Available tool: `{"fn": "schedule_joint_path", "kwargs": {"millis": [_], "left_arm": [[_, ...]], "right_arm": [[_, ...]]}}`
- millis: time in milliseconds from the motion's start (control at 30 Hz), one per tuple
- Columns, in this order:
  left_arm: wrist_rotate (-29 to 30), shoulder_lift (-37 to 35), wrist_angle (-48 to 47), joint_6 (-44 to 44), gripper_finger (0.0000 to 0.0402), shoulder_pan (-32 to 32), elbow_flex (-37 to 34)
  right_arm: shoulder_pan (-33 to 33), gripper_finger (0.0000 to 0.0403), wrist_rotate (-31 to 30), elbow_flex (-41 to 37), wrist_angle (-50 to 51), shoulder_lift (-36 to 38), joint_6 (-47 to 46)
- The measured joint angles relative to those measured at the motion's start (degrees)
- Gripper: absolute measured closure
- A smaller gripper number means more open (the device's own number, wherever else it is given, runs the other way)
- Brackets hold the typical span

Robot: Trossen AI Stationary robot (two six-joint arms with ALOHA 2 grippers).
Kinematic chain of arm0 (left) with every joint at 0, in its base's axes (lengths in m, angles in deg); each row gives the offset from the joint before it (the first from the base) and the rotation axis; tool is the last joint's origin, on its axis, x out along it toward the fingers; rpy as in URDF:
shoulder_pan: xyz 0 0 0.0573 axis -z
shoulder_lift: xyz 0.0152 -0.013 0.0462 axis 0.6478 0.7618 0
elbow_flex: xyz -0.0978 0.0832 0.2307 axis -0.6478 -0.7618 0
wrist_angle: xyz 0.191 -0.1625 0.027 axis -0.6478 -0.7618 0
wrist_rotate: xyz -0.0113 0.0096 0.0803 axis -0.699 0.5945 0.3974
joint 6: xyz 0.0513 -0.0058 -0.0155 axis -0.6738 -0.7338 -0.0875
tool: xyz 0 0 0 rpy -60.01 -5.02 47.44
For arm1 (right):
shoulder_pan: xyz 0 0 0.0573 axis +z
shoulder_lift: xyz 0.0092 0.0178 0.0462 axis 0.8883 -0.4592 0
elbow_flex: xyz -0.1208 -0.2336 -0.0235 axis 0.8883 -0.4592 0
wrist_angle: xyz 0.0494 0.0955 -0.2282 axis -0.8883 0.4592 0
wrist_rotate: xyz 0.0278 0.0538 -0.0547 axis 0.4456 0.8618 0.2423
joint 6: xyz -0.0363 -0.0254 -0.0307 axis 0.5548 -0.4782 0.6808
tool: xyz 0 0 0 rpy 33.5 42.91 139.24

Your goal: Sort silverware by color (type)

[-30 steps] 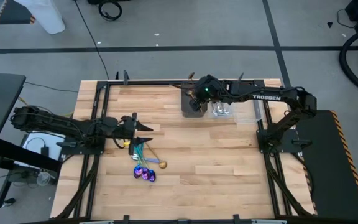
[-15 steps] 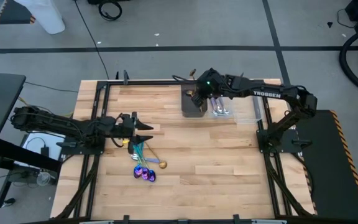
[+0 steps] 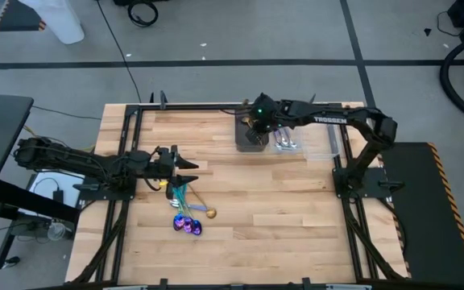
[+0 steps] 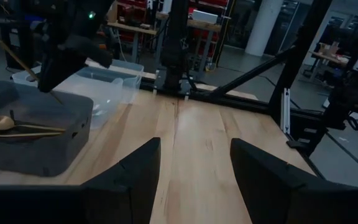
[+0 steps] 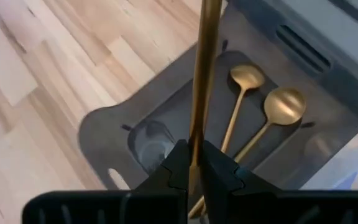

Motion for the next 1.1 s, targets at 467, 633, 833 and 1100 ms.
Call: {"fn": "schedule_joint_path", "kwargs": {"millis": [467,633,833,1100], "left_arm": [[0.0,0.0,-0.3,-1.5,0.0198,0.0,0.0],[0.0,0.0,-0.3,-2.1,0.0198,0.0,0.0],[0.0,0.0,-0.4,-2.3,0.0198,0.0,0.0],[0.0,0.3,-0.9,-3.1,0.0198,0.0,0.0]], "right_arm": [[-1.2,0.0374,2.3,0.0,1.4,-3.2,-3.2],[-1.0,0.0374,4.1,0.0,3.3,-4.1,-5.1],[-0.9,0.0374,4.3,0.0,4.9,-5.0,-5.9],[-0.9,0.0374,4.5,0.0,6.1,-6.3,-7.2]]}}
